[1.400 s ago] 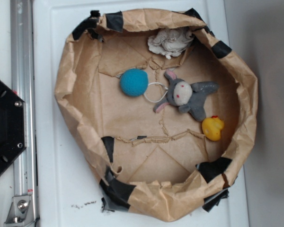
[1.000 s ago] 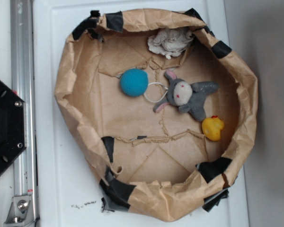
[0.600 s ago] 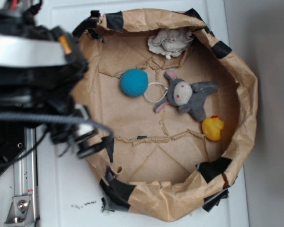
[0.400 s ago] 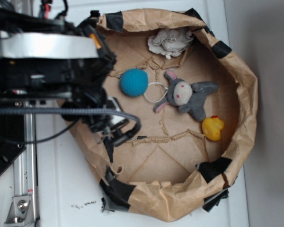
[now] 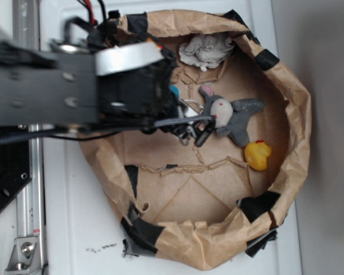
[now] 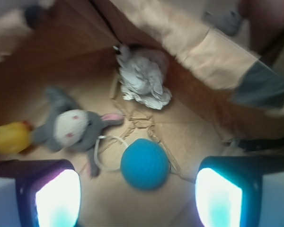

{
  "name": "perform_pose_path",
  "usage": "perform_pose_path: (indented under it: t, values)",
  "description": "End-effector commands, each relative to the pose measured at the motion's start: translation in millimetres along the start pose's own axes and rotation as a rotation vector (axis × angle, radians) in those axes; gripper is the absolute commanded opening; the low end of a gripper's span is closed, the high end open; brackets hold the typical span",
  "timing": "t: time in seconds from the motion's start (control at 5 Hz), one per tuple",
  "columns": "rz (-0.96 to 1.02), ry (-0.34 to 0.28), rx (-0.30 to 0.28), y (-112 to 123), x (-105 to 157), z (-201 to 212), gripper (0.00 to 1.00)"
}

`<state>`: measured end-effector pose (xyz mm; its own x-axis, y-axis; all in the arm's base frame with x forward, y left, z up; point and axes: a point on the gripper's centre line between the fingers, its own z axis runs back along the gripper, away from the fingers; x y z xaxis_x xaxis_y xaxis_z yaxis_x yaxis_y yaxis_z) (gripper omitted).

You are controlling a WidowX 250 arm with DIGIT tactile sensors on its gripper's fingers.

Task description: Grab the white paper.

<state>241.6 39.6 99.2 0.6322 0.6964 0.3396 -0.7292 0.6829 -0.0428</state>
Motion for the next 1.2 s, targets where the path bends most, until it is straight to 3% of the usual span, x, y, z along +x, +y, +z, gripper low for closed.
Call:
perform_pose_path:
  t: [0.0, 0.4, 0.6, 1.0]
  values:
    - [0.062, -0.035, 0.043, -1, 46, -33, 1.0]
    - [0.09, -0.02, 0.095, 15, 70, -69, 1.0]
    - [0.032, 0.011, 0.076, 2, 73, -89, 1.0]
    - [-0.088, 0.007, 0.087, -14, 64, -102, 1.0]
